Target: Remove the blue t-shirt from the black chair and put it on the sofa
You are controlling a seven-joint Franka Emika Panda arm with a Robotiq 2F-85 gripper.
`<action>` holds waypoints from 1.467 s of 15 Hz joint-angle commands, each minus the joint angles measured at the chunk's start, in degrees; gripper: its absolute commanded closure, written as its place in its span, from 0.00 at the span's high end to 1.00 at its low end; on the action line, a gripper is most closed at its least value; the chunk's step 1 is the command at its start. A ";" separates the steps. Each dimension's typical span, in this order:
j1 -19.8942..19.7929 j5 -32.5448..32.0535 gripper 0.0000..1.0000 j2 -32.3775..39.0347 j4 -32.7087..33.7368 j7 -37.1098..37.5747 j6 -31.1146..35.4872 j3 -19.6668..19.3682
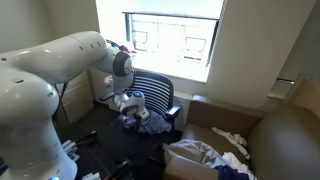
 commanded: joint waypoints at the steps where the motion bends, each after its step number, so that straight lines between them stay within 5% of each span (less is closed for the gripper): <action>1: 3.09 0.13 1.00 0.81 0.38 1.25 2.19 -3.88; 7: 1.92 -0.23 1.00 0.27 0.10 0.56 1.31 -2.98; 8: 1.83 -0.56 0.75 0.57 0.27 0.08 2.05 -2.99; 11: 1.41 -1.08 0.62 0.49 0.38 -0.70 3.27 -2.58; 18: 2.03 -1.38 0.11 0.33 1.07 -2.42 5.77 -3.03; 22: 2.75 -0.88 0.00 0.10 1.54 -2.90 6.35 -3.62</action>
